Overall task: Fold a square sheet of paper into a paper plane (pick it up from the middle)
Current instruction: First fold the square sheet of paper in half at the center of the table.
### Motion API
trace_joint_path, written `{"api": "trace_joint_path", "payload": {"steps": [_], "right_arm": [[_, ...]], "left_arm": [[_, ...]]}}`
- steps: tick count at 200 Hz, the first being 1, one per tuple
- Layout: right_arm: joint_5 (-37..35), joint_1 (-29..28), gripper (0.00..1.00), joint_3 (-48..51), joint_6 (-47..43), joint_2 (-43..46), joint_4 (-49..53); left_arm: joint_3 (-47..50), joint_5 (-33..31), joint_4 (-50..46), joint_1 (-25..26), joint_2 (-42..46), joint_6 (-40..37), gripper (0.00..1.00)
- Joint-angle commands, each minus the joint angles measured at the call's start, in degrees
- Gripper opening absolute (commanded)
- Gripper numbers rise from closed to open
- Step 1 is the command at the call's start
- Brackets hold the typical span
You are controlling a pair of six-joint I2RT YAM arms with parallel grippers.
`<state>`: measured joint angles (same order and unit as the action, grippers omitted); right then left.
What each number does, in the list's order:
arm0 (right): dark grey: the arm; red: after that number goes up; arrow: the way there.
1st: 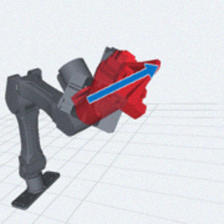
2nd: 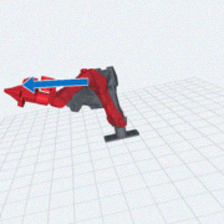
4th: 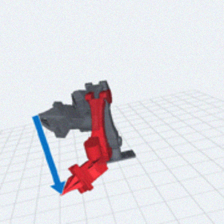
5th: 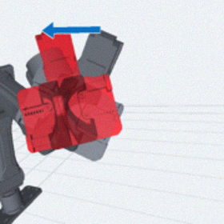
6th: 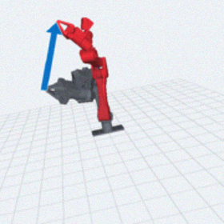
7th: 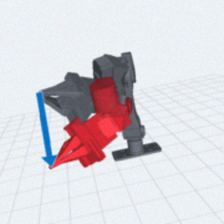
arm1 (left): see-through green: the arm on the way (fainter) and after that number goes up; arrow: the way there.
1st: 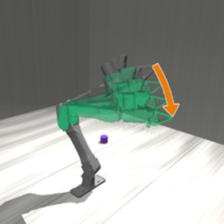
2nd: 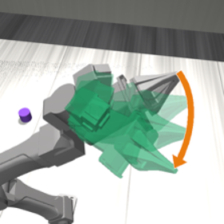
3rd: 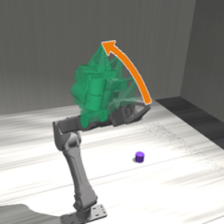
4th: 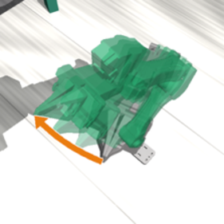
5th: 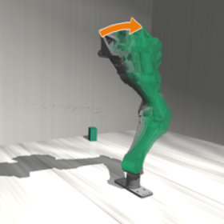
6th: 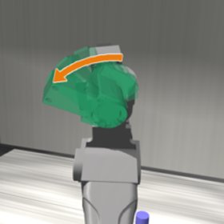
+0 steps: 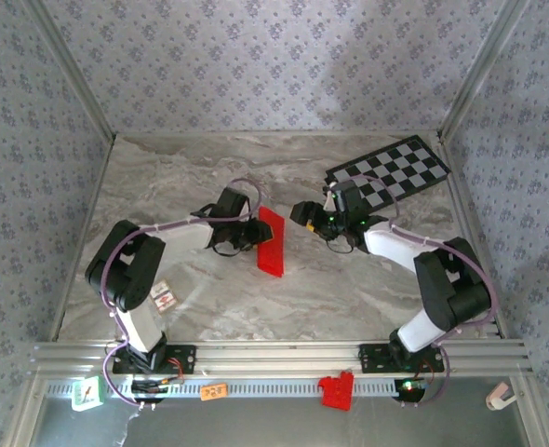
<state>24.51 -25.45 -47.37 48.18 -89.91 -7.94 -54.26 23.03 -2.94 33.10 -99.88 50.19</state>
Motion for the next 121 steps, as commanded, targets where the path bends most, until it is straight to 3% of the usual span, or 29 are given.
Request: {"api": "trace_joint_path", "payload": {"steps": [1,24,79,121], "right_arm": [[1.46,-1.09,0.71,-0.3,-0.02,-2.18,0.62],[0.51,-2.65,0.63,-2.27,-0.28,-4.76,2.66],[0.79,-5.97,0.3,-7.83,-0.68,-11.38,6.36],[2.29,-7.26,0.19,-11.75,-1.91,-15.47,10.08]], "left_arm": [[0.63,-3.42,-0.26,-0.32,-0.47,-0.82,0.31],[0.82,-5.05,-2.56,-0.32,-0.79,-2.0,0.3],[0.6,-5.89,-3.89,-0.12,-2.66,-1.08,0.28],[1.09,-7.01,-4.16,0.23,-3.46,-0.35,0.28]]}}
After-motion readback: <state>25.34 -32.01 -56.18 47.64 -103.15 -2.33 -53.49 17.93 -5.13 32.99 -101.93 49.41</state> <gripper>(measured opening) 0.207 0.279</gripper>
